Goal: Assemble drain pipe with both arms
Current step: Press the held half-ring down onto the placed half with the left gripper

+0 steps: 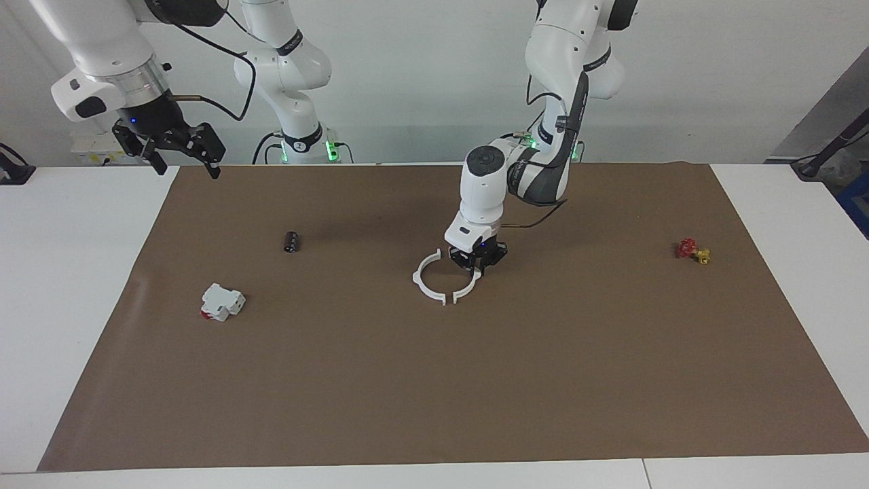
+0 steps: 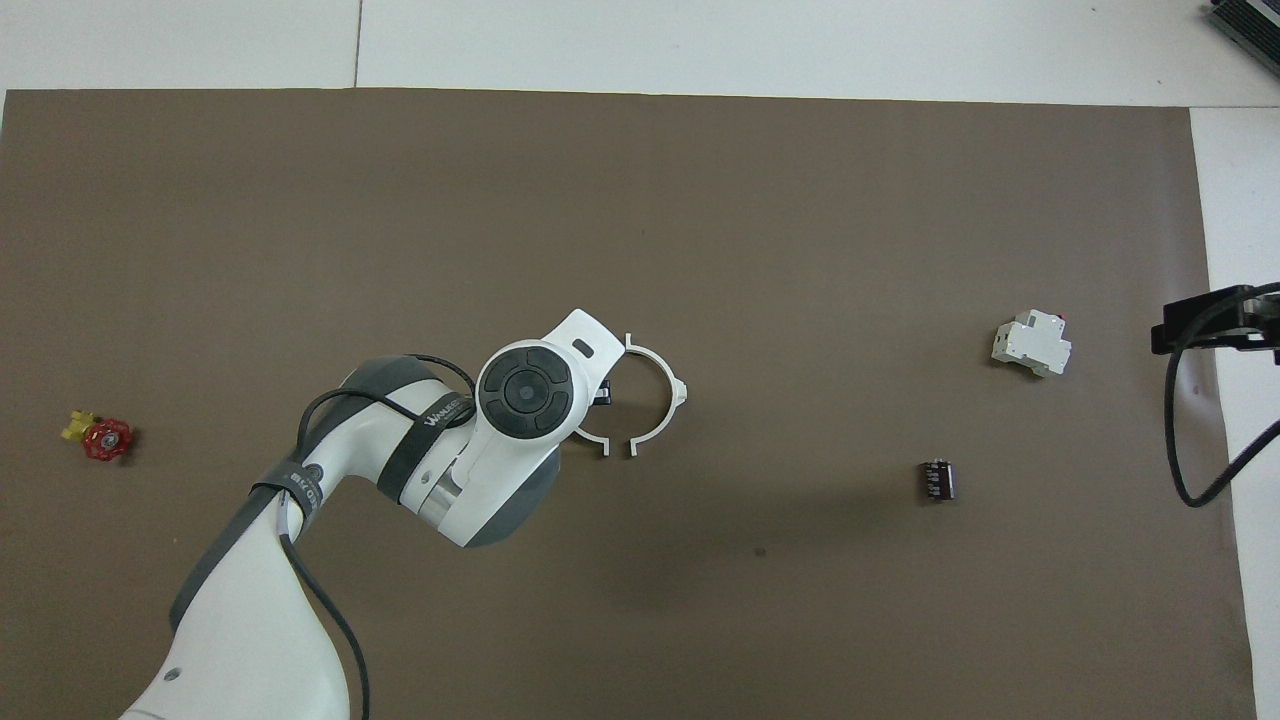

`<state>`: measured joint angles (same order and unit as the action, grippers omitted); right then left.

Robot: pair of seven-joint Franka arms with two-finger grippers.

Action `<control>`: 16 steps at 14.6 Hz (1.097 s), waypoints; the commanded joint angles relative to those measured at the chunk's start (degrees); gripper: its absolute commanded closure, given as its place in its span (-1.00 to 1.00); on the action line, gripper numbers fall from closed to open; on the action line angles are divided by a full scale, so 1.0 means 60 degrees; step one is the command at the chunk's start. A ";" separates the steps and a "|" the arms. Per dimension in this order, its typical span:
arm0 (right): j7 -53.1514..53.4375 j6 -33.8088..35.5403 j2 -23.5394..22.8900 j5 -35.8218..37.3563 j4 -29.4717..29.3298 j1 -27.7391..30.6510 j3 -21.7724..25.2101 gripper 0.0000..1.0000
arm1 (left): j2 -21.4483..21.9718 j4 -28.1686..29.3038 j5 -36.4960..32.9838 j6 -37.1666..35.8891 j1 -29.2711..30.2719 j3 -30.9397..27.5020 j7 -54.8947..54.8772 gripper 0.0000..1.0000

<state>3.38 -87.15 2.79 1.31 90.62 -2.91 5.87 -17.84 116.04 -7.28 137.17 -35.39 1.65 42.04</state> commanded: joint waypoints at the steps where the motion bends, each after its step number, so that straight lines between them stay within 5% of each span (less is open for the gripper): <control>1: 0.0051 0.0081 0.0151 -0.0100 0.0058 0.0001 -0.0012 -1.00 | -0.0074 -0.0062 -0.0281 0.0078 -0.0238 -0.0128 0.0331 1.00; 16: 0.0051 0.0081 0.0151 -0.0100 0.0072 0.0001 -0.0012 -1.00 | -0.0220 -0.0179 -0.0281 0.0430 -0.0195 -0.0114 0.0434 1.00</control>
<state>3.38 -87.15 2.82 1.30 90.62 -2.91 5.87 -18.26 115.80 -7.32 138.86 -35.84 1.60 43.29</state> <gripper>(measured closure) 0.000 0.797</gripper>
